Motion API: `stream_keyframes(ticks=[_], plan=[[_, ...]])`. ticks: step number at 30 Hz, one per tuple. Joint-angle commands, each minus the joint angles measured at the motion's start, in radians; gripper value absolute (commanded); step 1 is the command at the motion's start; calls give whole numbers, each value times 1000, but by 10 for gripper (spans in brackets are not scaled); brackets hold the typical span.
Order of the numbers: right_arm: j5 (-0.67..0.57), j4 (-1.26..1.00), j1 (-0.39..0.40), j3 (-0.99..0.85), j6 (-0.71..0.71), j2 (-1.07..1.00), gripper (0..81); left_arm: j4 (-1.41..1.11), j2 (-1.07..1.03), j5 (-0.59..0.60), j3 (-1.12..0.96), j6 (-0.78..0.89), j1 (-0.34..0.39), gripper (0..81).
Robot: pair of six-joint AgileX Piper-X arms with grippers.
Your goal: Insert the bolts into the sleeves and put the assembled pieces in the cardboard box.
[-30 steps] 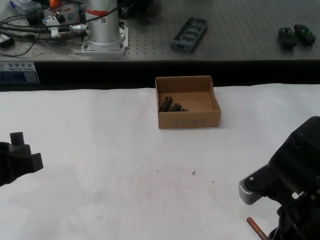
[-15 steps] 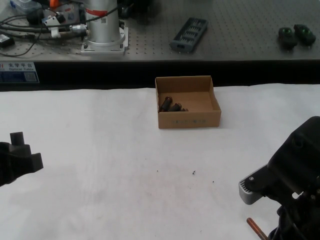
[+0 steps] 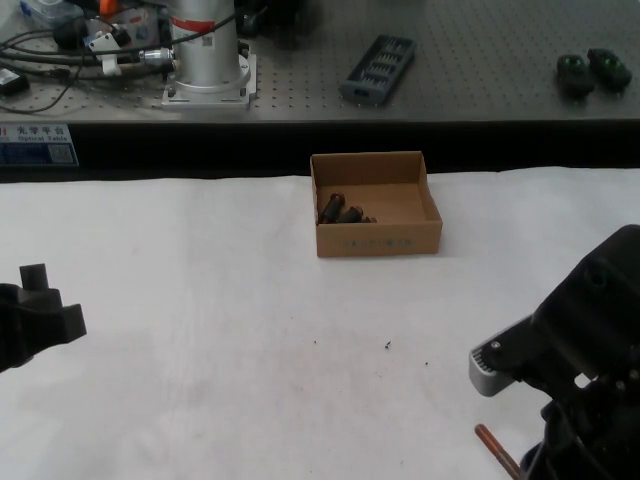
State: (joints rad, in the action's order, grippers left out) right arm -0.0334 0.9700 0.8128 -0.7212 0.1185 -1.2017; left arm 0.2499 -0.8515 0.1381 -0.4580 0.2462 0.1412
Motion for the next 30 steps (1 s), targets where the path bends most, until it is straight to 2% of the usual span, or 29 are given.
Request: stream_keyframes(ticks=[1, 6, 17, 20, 23, 27, 30], plan=[[-60, -41, -7, -9, -6, 10, 181, -20, 10, 9, -4, 9, -2, 44], [-65, -29, -7, -9, -6, 10, 217, -20, 10, 9, -4, 9, -2, 44], [-67, -32, -7, -9, -9, 10, 214, -20, 10, 32, -4, 17, -2, 44], [-112, -36, -3, 11, -30, 8, 214, -20, 10, 32, -4, 17, -2, 44], [-114, -38, 18, 59, -50, -8, 214, -20, 10, 80, -4, 24, -2, 44], [-116, -51, 38, 96, -67, -42, 214, -20, 10, 225, -4, 17, -2, 44], [-119, -123, 40, 102, -94, -59, 214, -20, 10, 278, -4, 17, 4, 44]])
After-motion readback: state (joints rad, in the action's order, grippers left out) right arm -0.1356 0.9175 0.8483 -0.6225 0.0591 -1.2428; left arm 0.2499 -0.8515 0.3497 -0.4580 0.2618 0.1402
